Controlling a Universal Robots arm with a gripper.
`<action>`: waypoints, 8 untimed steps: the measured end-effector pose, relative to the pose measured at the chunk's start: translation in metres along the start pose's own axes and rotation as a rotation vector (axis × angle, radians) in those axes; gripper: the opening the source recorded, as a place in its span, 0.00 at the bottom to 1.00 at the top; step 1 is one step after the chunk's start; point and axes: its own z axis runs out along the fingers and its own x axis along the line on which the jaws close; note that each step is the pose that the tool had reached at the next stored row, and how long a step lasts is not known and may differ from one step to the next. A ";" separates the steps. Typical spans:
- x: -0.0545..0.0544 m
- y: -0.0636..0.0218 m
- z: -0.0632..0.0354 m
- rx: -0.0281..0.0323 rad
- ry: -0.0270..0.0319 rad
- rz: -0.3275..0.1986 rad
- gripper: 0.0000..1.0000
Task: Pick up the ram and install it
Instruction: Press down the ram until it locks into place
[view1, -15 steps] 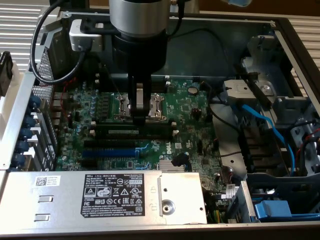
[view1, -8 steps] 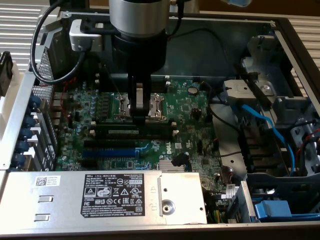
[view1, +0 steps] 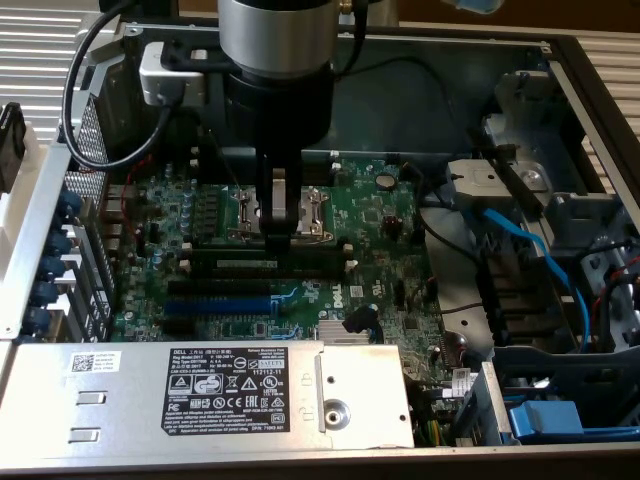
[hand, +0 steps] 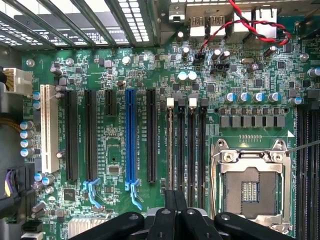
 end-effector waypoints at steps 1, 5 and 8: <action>0.000 0.0000 0.0002 -0.0001 0.0001 0.000 0.10; 0.000 0.0000 0.0016 0.0000 0.0001 0.000 0.10; -0.001 0.0001 0.0024 -0.0002 0.0004 0.000 0.10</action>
